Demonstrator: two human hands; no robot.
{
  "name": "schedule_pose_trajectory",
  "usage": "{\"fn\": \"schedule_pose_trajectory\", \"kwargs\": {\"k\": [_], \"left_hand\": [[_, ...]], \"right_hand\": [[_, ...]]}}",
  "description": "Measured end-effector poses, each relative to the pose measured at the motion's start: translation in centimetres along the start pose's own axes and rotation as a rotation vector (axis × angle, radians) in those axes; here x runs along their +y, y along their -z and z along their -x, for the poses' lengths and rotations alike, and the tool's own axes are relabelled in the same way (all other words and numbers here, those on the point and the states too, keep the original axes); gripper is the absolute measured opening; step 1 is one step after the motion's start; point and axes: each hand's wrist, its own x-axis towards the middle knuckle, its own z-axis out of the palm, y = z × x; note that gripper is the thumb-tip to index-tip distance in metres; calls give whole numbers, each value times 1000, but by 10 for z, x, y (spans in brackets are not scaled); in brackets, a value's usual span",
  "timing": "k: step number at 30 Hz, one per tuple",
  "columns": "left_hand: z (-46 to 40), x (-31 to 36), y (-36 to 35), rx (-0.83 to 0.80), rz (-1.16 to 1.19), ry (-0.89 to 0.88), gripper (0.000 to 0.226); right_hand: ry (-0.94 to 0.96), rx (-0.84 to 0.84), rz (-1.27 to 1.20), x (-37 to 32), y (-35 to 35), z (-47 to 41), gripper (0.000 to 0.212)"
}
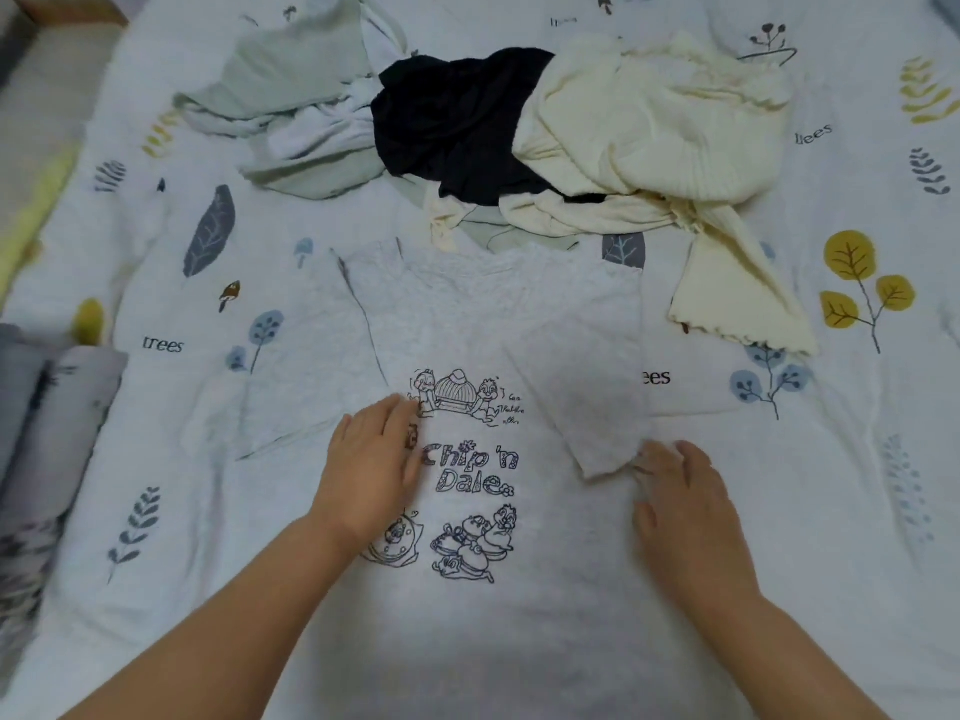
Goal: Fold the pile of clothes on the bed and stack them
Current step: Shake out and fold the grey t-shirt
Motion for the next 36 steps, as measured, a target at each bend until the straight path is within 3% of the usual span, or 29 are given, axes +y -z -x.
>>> {"fn": "schedule_pose_trajectory", "kwargs": {"k": [6,12,15,18,21,23,24,29,32,34,36], "left_hand": [[108,-56,8,91,-38,146,44],[193,-104,-17,-80,-36,450,57],[217,-123,-27,-14,149,589,66],[225,-137,-23,14,366,710,55],[229,-145,-12,-5,469,652,12],[231,-153,-10,-5,498,538,40],[232,-155,-9,-12,533,509,42],[239,-156,-10,-69,841,598,28],[247,-162,-7,-253,861,580,25],[251,-172,3,-366,799,469,34],[249,-183,20,-445,806,401,37]], "right_hand": [[-153,-30,10,14,-9,69,56],[-375,-50,-72,23,-31,128,64],[-449,-44,-151,23,-44,150,63],[-540,-68,-224,26,-53,170,67],[-629,-100,-263,27,-54,189,64],[-705,-138,-296,26,-54,198,61],[-737,-154,-299,26,-54,201,59],[-780,-158,-289,18,-54,218,48],[-739,-146,-378,1,-43,223,44],[-721,-75,-450,8,-40,221,101],[-724,-5,-424,0,-32,222,54]]}}
